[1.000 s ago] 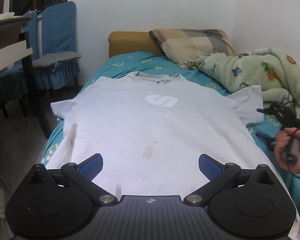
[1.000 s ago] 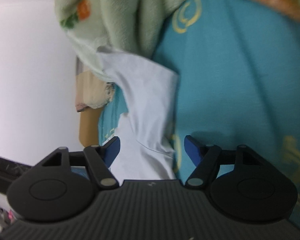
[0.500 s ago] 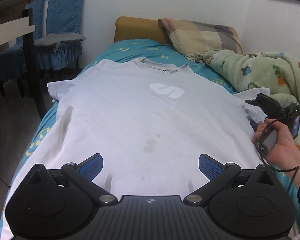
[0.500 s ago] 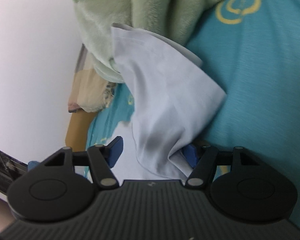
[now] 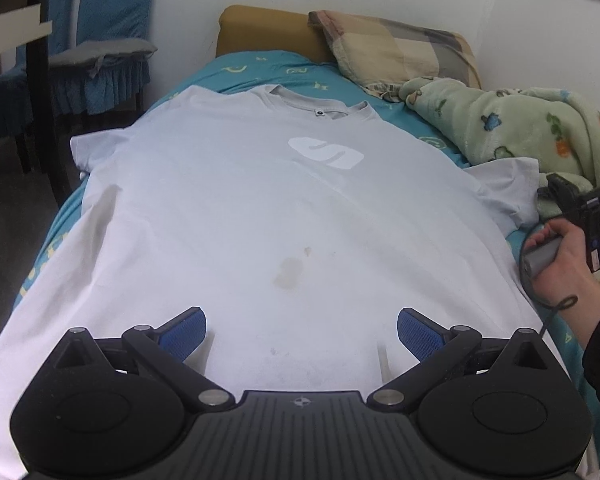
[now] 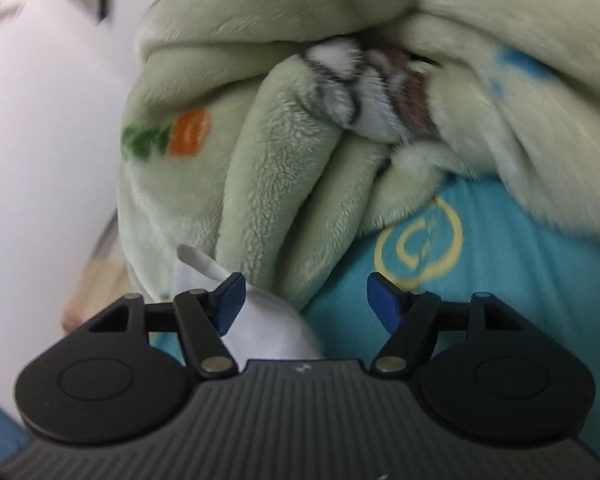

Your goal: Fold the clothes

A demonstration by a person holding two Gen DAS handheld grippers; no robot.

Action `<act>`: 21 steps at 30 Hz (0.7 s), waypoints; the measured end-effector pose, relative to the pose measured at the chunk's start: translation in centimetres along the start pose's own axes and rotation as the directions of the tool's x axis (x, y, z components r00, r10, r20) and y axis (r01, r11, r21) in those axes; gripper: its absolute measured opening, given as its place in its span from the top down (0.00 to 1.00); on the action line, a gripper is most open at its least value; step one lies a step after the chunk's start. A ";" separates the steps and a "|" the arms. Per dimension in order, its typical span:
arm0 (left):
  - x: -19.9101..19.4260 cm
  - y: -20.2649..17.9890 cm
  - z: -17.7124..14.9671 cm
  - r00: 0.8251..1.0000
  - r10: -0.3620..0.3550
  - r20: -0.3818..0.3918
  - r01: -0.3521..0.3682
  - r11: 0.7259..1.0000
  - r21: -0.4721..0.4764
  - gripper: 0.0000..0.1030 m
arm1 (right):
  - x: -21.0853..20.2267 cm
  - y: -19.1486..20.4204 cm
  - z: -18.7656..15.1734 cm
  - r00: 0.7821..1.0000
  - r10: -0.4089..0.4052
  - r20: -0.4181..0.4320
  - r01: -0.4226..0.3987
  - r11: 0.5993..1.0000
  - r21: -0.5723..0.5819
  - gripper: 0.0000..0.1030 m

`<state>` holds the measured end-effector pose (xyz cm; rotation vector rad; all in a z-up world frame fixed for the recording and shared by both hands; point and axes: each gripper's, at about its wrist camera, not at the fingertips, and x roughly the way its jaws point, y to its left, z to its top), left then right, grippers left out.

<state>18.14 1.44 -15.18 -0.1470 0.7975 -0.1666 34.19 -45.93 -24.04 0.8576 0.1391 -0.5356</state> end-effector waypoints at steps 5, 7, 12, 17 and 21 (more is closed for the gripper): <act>-0.5 0.9 0.9 0.999 -0.022 0.023 0.023 0.997 -0.072 0.00 | 3.3 -0.1 -0.5 0.949 0.223 -0.223 -0.251 0.962 -0.108 0.32; -0.7 1.1 1.4 0.999 -0.030 0.039 0.033 0.995 -0.096 0.00 | 3.9 1.4 -1.1 0.936 0.219 -0.275 -0.281 0.936 -0.212 0.32; -1.4 1.8 2.5 0.996 -0.048 0.079 0.059 0.986 -0.156 0.00 | 4.1 5.5 -1.4 0.910 0.206 -0.359 -0.335 0.877 -0.345 0.92; -3.0 3.1 4.0 0.991 -0.025 0.133 0.050 0.981 -0.187 0.00 | 0.7 12.6 1.3 0.931 0.202 -0.305 -0.331 0.821 -0.465 0.93; -5.4 4.7 5.5 0.979 0.058 0.198 -0.024 0.985 -0.169 0.00 | -3.4 20.4 2.5 0.934 0.227 -0.276 -0.349 0.744 -0.569 0.93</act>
